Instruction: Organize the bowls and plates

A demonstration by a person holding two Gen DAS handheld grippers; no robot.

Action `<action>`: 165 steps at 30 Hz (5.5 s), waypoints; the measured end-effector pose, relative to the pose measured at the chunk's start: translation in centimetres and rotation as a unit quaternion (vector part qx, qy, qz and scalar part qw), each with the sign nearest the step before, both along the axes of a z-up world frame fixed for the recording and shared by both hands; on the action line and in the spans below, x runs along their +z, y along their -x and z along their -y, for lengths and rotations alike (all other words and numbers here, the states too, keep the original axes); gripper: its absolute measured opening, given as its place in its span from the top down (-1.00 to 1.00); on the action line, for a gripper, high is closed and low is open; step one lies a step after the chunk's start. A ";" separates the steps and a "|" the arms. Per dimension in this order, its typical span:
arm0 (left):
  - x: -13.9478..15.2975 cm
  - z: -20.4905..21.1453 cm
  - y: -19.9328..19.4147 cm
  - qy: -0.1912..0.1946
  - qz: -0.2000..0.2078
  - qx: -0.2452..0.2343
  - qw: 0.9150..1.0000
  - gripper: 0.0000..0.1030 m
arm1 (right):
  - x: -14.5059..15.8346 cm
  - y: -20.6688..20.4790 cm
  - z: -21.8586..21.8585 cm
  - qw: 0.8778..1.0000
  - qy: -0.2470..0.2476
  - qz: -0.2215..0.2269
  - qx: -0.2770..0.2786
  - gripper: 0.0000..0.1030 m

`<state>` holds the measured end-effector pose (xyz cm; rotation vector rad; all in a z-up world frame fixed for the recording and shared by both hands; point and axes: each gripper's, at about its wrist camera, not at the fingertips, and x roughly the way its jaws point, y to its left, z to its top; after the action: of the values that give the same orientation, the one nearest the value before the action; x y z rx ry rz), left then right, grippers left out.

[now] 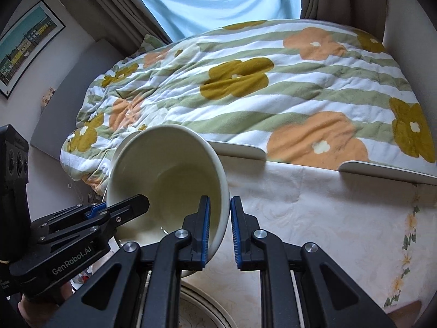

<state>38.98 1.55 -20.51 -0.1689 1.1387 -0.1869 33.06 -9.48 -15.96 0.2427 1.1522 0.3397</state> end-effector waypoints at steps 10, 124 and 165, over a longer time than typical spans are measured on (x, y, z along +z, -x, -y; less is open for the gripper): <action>4.1 11.3 6.7 0.006 0.029 -0.062 0.998 0.75 | 5.1 7.9 10.5 0.998 0.004 0.040 -0.055 0.74; -2.4 -16.0 3.8 0.082 0.045 0.271 0.958 -0.65 | 0.2 -5.1 -8.4 0.990 -0.044 -0.009 0.137 -0.98; 1.6 -8.7 2.0 0.004 0.072 0.169 0.983 0.60 | 2.2 -3.1 -7.5 0.990 -0.103 0.006 0.098 0.67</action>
<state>36.98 10.21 -18.91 -0.3473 0.9490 0.0969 36.20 -1.94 -13.76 0.3076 1.1317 0.6342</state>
